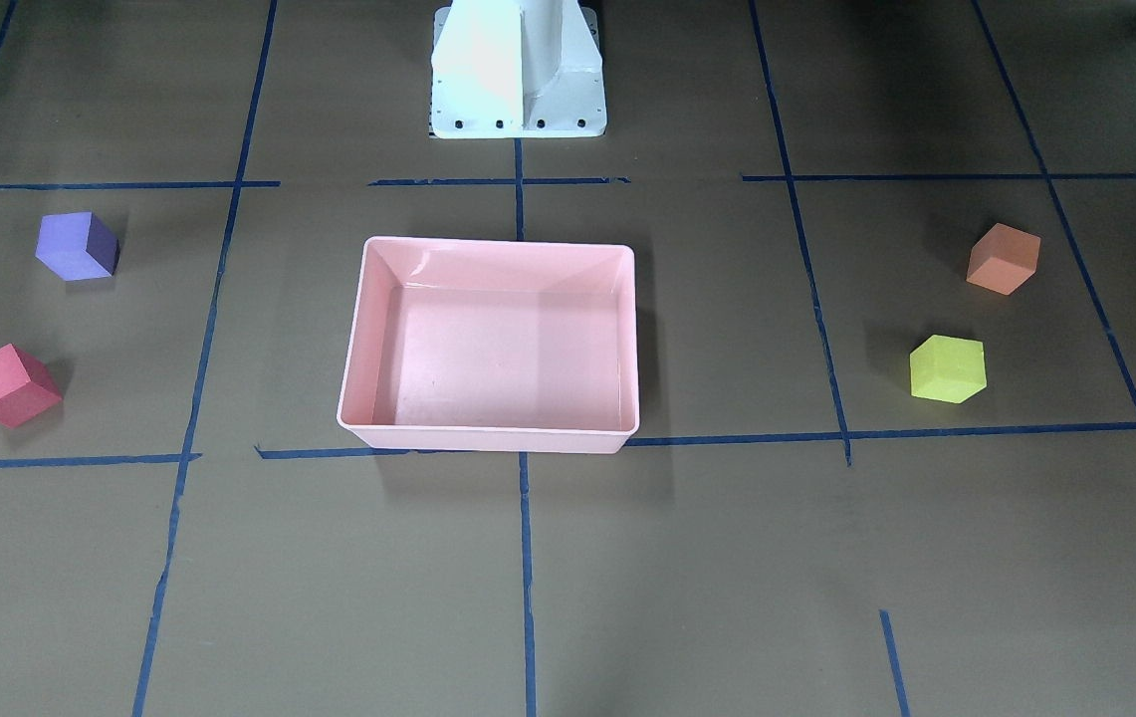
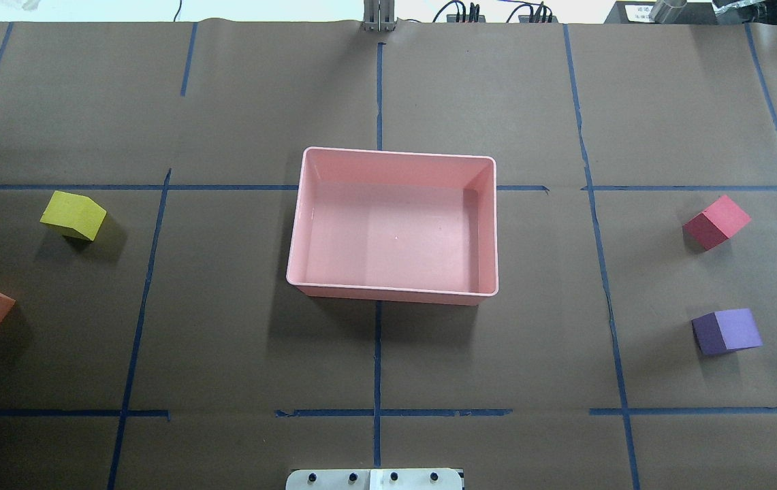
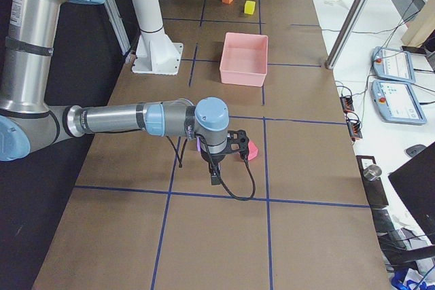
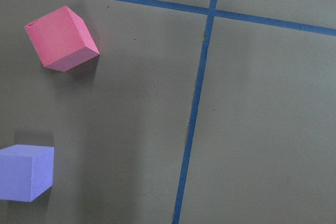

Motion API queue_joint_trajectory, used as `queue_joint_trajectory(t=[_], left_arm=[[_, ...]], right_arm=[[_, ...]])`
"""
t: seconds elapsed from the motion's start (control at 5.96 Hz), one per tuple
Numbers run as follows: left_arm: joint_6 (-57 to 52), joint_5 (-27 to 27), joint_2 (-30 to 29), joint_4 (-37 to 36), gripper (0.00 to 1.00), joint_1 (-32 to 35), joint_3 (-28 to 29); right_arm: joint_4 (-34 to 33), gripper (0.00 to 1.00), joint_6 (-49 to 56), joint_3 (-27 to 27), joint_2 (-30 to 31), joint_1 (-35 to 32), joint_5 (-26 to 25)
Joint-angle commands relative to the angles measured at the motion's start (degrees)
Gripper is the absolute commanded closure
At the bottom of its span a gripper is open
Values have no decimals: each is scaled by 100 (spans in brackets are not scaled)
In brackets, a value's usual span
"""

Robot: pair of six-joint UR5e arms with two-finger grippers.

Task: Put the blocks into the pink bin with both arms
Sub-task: 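Move the right gripper toward the pink cube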

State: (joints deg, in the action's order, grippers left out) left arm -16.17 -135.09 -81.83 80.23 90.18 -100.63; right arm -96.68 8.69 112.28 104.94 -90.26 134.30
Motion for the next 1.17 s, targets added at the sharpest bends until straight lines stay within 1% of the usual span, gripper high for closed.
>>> queue_joint_trajectory(t=[0.0, 0.17, 0.34, 0.5, 0.67, 0.84, 1.01], left_arm=[[0, 9, -17, 1, 0, -9, -18], [0, -9, -18, 27, 0, -9, 26], [0, -35, -9, 19, 0, -9, 26], [-9, -44, -9, 19, 0, -9, 18], [-9, -53, -9, 27, 0, -9, 17], [0, -53, -9, 19, 0, -18, 0], [0, -53, -9, 27, 0, -18, -9]], right_arm=[[9, 0, 18, 4, 0, 0, 9], [331, 0, 36, 39, -61, 244, 0], [1170, 0, 1, -170, -61, 603, 0], [1709, 0, -8, -441, -218, 980, -26], [1758, 1, -130, -853, -785, 1324, -9], [1880, 1, -610, -1284, -1356, 1745, -35], [1881, 1, -675, -1671, -1788, 1993, -53]])
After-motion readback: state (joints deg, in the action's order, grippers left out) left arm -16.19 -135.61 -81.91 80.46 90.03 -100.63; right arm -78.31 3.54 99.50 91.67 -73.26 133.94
